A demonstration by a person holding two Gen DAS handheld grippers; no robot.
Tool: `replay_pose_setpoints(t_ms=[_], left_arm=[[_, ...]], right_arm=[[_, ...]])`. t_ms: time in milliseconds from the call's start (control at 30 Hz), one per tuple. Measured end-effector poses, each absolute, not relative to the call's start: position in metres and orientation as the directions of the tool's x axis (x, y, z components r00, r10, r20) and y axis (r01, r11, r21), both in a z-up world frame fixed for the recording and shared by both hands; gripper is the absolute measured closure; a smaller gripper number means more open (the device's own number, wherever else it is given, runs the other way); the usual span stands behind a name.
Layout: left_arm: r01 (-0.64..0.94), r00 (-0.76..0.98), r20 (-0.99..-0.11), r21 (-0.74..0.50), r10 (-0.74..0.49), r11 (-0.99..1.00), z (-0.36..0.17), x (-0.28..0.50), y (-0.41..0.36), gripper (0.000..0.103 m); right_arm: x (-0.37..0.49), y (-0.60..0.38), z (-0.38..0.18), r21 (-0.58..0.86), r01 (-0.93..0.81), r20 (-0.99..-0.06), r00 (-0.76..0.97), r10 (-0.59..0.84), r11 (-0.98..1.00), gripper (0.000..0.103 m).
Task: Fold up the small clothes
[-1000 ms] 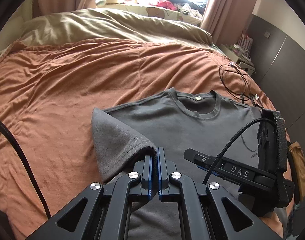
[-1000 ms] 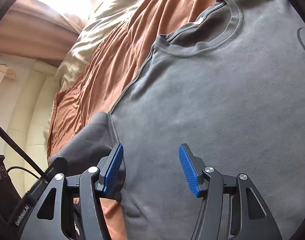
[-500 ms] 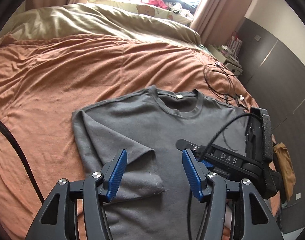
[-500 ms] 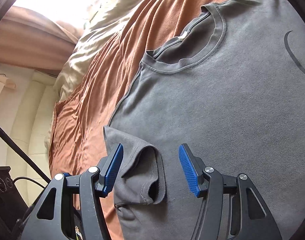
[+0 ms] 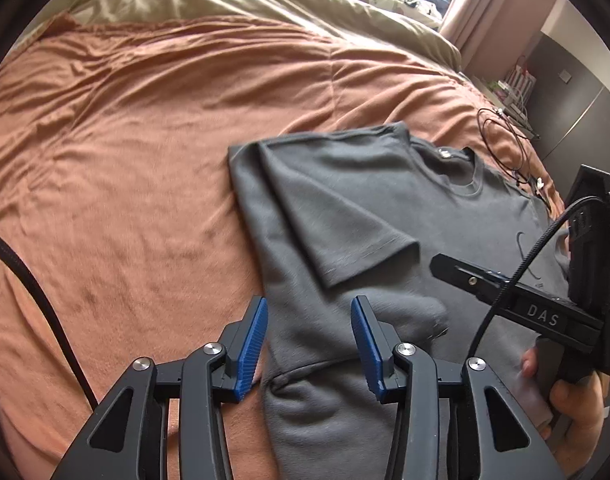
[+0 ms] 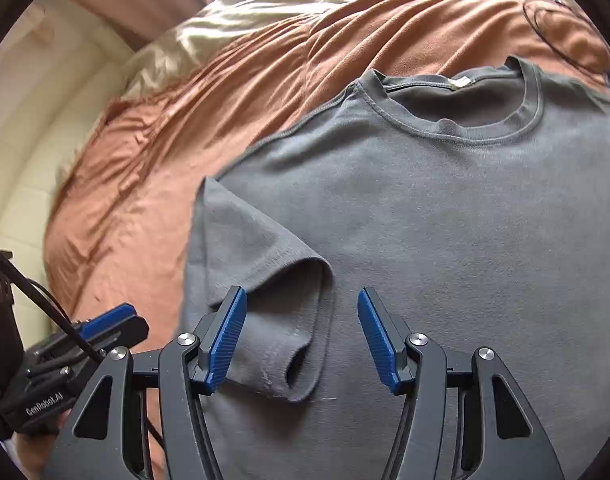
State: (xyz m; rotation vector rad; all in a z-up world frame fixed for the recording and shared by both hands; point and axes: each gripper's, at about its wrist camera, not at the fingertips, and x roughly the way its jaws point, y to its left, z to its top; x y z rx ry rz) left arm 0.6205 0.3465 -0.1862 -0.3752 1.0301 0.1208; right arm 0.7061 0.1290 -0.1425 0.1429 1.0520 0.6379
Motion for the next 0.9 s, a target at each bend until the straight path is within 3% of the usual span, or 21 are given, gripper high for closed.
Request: replay_pose_setpoints(t_ms=[400, 700, 900], left_arm=[[-0.280, 0.488, -0.865, -0.277, -0.113, 0.919, -0.219, 0.604, 0.361, 0.061], [-0.330, 0.515, -0.851, -0.312, -0.107, 0.891, -0.220, 0.588, 0.392, 0.066], [-0.349, 0.534, -0.842, -0.298, -0.072, 0.888, -0.210, 0.581, 0.410, 0.066]], right_arm=[[0.686, 0.188, -0.112, 0.176, -0.630, -0.805, 0.350, 0.479, 0.757, 0.047], [0.692, 0.229, -0.131, 0.145, -0.740, -0.816, 0.286, 0.502, 0.657, 0.047], [0.706, 0.257, -0.162, 0.063, -0.767, -0.852, 0.291, 0.434, 0.639, 0.048]])
